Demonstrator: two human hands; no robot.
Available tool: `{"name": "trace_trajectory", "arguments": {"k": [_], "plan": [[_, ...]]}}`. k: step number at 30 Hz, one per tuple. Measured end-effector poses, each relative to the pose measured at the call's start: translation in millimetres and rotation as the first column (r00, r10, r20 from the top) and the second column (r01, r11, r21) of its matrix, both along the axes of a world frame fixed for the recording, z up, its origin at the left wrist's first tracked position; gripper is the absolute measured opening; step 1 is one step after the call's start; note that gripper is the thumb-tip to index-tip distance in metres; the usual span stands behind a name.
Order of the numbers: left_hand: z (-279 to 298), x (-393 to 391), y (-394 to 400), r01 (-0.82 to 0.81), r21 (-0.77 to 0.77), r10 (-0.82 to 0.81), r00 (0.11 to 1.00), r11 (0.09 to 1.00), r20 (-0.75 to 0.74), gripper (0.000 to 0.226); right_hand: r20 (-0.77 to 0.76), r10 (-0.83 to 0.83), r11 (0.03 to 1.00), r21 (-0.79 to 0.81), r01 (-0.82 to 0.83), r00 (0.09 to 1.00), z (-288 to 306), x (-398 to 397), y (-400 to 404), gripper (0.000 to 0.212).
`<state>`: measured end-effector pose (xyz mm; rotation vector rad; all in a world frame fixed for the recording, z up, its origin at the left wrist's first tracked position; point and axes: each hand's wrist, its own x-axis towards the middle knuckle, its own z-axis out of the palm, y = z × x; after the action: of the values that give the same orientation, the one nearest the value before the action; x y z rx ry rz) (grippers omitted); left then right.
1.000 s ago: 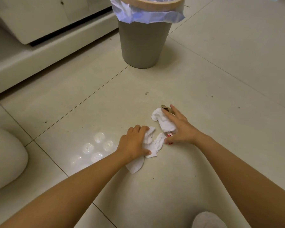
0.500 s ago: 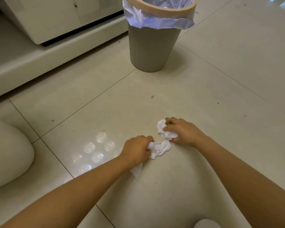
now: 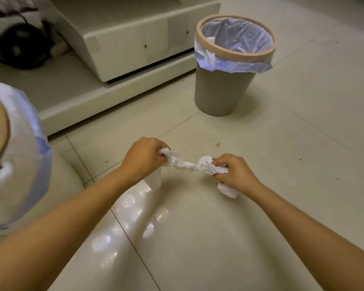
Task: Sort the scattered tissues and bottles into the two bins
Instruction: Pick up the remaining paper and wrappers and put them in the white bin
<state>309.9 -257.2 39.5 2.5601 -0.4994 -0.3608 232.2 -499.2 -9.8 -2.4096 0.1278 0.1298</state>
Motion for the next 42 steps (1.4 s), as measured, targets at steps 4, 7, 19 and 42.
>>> {"name": "trace_trajectory", "arguments": {"k": [4,7,19,42], "plan": [[77,12,39,-0.073,0.01,0.071,0.988,0.997,0.134,0.018,0.116,0.002,0.995,0.094,-0.013,0.993,51,34,55,0.015],[128,10,76,-0.174,-0.01,0.172,0.958,0.985,0.231,0.015,0.169,0.015,0.972,0.231,-0.054,0.986,96,50,98,0.017],[169,-15,261,-0.724,0.036,0.69,0.67,0.689,0.275,0.026,0.295,0.223,0.829,0.445,-0.34,0.929,202,74,270,0.011],[100,-46,248,-0.627,-0.061,0.622,0.749,0.777,0.226,0.053,0.203,0.514,0.844,-0.292,-0.449,0.834,153,84,347,0.033]]}}
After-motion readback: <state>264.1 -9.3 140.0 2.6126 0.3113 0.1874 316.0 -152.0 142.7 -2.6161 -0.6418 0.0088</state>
